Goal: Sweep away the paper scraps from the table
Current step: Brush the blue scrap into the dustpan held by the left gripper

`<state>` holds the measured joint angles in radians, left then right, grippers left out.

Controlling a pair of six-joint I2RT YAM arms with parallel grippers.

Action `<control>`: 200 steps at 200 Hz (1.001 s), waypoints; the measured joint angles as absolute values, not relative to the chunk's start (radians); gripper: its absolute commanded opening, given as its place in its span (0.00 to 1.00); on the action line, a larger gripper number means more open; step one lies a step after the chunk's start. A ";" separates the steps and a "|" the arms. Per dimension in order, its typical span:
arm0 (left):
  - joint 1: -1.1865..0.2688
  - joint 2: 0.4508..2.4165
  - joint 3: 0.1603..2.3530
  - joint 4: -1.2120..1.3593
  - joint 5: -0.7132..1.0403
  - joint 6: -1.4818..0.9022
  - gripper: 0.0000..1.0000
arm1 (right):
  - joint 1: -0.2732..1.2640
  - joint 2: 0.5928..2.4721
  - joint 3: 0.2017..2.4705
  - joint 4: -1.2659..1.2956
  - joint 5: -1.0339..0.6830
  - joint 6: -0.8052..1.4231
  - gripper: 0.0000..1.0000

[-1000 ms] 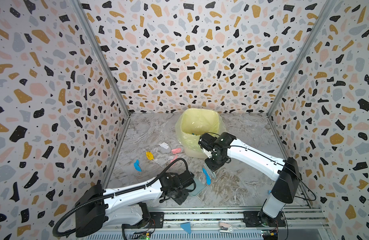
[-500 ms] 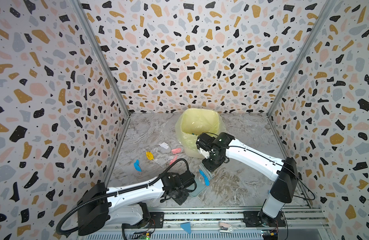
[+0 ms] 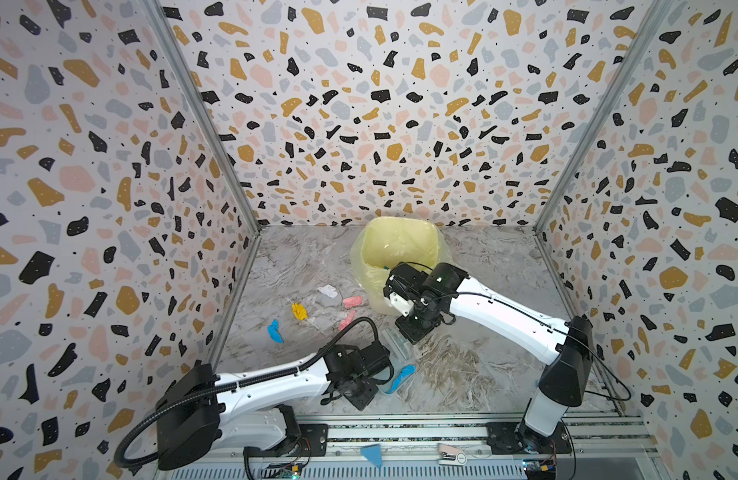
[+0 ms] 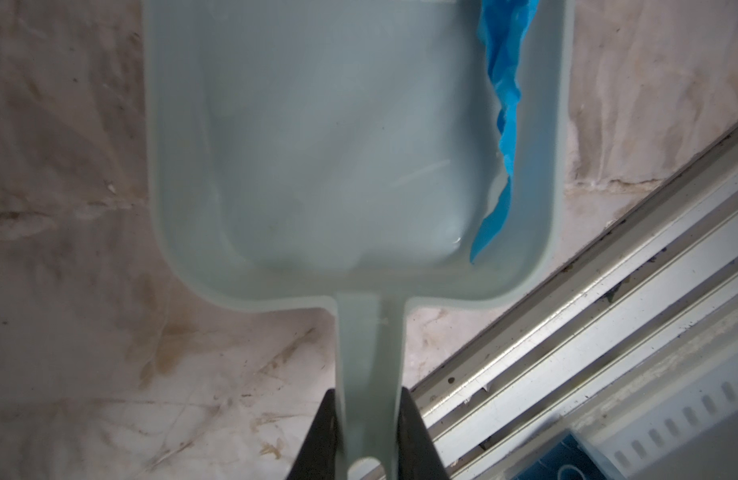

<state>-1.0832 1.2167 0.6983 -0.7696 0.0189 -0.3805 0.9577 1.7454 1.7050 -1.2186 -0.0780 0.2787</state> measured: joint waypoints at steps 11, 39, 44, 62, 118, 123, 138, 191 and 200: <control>-1.083 1.217 0.698 -0.769 0.019 -0.380 0.21 | 0.950 1.745 1.702 -1.225 -0.056 0.279 0.00; -1.083 1.217 0.698 -0.769 0.019 -0.380 0.21 | 0.941 1.741 1.637 -1.230 -0.028 0.278 0.00; -1.083 1.217 0.698 -0.769 0.019 -0.379 0.21 | 0.943 1.741 1.621 -1.232 -0.028 0.278 0.00; -1.083 1.217 0.698 -0.769 0.019 -0.379 0.21 | 0.954 1.741 1.585 -1.232 -0.033 0.278 0.00; -1.083 1.217 0.698 -0.769 0.019 -0.379 0.21 | 0.984 1.739 1.605 -1.217 -0.090 0.279 0.00; -1.083 1.217 0.698 -0.769 0.019 -0.379 0.21 | 0.986 1.739 1.609 -1.216 -0.097 0.279 0.00; -1.083 1.217 0.698 -0.769 0.019 -0.379 0.21 | 0.989 1.739 1.620 -1.211 -0.113 0.279 0.00; -1.083 1.217 0.698 -0.769 0.019 -0.378 0.21 | 0.992 1.739 1.628 -1.205 -0.120 0.283 0.00; -1.083 1.217 0.698 -0.769 0.019 -0.378 0.21 | 0.991 1.739 1.637 -1.207 -0.112 0.286 0.00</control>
<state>-1.0832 1.2171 0.6983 -0.7689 0.0185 -0.3782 0.9913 1.7393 1.6367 -1.2072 -0.1120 0.2859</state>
